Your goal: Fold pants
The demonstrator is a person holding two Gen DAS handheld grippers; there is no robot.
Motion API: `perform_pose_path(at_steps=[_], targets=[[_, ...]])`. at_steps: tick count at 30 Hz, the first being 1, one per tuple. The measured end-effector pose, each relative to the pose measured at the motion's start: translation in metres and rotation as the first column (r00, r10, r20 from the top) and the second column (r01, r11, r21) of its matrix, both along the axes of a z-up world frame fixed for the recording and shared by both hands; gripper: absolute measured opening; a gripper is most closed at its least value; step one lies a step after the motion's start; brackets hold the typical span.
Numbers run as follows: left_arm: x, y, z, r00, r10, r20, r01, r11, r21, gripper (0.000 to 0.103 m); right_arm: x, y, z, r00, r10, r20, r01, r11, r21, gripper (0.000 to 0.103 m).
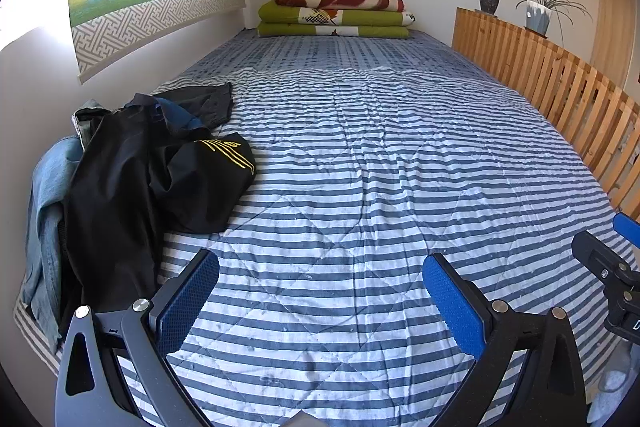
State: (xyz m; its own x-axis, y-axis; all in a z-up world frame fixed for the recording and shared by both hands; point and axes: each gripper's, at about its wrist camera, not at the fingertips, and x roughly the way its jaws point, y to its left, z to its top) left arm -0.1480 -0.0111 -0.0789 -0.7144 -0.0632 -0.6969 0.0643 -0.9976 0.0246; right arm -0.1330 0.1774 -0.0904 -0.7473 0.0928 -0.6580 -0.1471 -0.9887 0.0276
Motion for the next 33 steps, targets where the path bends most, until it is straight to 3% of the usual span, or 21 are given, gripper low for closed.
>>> perform_pose_path(at_steps=[9,33], targets=[[0.0021,0.0022,0.0024,1.000,-0.002,-0.006,0.002,1.000,-0.005,0.103,-0.0017,0.0045,-0.0038,1.000,-0.015,0.025,0.016,0.999,-0.031,0.102],[0.0031,-0.0031,0.0079,1.000,-0.009,0.001,0.009,1.000,0.005,0.103,-0.0034,0.0001,-0.0038,0.999,-0.032,0.017,0.032,0.999,0.007,0.102]])
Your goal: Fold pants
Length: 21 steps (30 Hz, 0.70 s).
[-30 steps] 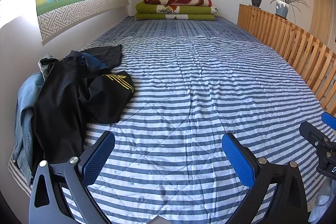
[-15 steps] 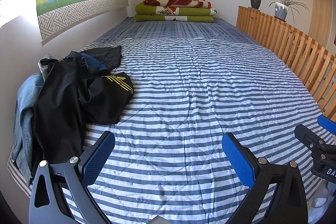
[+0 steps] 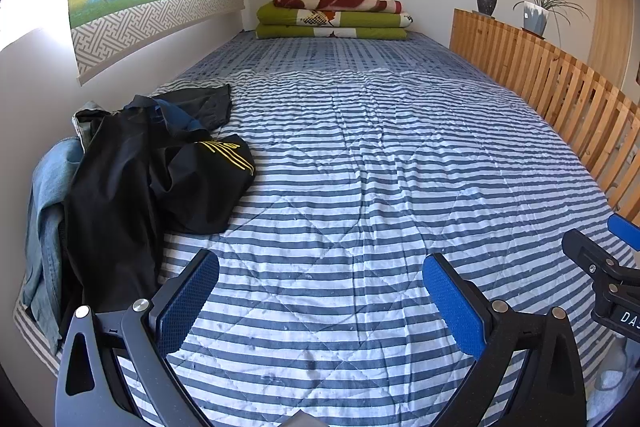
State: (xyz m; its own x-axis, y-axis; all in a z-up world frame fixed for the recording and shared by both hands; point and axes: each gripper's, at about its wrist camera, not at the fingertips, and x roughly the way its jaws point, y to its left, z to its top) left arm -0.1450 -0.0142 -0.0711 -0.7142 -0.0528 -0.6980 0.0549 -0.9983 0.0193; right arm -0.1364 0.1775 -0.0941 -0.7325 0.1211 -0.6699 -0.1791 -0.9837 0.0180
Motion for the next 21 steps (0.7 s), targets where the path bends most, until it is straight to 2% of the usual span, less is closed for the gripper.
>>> perform_pose_path(at_steps=[21], targets=[[-0.0025,0.0044,-0.0052,1.000,-0.015,0.014,0.015,1.000,-0.002,0.103,0.0005,0.0041,-0.0003,1.000,-0.029,-0.002,0.029,1.000,0.008,0.102]])
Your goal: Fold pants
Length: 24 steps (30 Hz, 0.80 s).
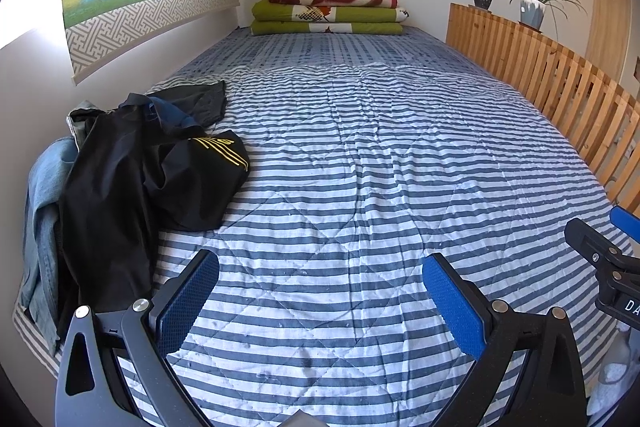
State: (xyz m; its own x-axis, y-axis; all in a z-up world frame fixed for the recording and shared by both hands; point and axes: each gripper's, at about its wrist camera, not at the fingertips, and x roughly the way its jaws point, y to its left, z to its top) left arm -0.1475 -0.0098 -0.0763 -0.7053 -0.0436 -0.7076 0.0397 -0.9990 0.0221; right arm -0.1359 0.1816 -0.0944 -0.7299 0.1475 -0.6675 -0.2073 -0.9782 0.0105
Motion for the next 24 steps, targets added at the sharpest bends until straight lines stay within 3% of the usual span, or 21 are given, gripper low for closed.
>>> perform_pose_path(at_steps=[24], targets=[[-0.0011,-0.0062,-0.0015,1.000,0.009,0.002,-0.009,1.000,-0.013,0.103,-0.0037,-0.0030,-0.0020,1.000,0.016,0.008,-0.016,1.000,-0.003,0.102]])
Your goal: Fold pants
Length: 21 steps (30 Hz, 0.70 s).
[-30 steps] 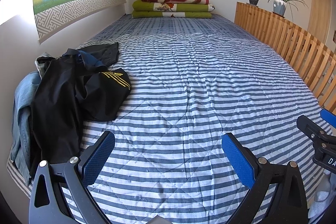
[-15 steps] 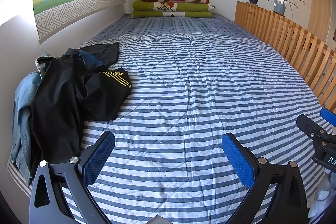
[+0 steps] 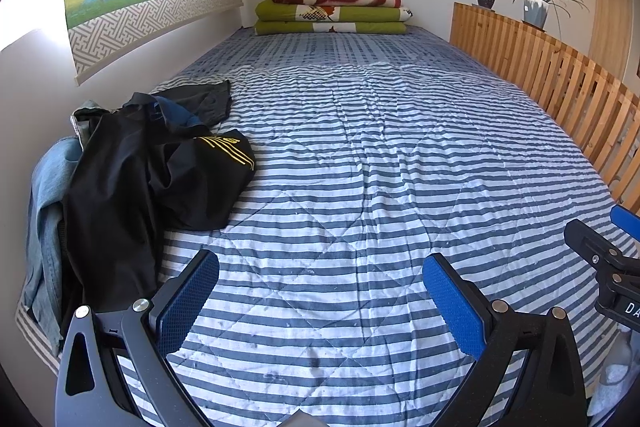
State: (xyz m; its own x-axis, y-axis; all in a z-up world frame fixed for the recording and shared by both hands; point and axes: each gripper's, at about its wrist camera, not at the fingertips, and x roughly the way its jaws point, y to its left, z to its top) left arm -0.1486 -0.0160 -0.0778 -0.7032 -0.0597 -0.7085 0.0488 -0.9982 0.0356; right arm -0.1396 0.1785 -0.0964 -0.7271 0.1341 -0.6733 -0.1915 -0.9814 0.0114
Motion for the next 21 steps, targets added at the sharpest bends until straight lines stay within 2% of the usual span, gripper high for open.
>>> perform_pose_path(at_steps=[13,21], targets=[[0.002,-0.036,0.009,0.997,0.079,-0.025,-0.079,0.997,-0.012,0.103,-0.014,-0.024,-0.007,0.997,0.081,-0.004,-0.081,0.996,-0.037,0.102],[0.005,-0.087,0.014,0.984,0.179,-0.027,-0.178,0.984,0.025,0.103,-0.027,-0.053,0.004,0.987,0.154,-0.047,-0.155,0.987,-0.032,0.102]])
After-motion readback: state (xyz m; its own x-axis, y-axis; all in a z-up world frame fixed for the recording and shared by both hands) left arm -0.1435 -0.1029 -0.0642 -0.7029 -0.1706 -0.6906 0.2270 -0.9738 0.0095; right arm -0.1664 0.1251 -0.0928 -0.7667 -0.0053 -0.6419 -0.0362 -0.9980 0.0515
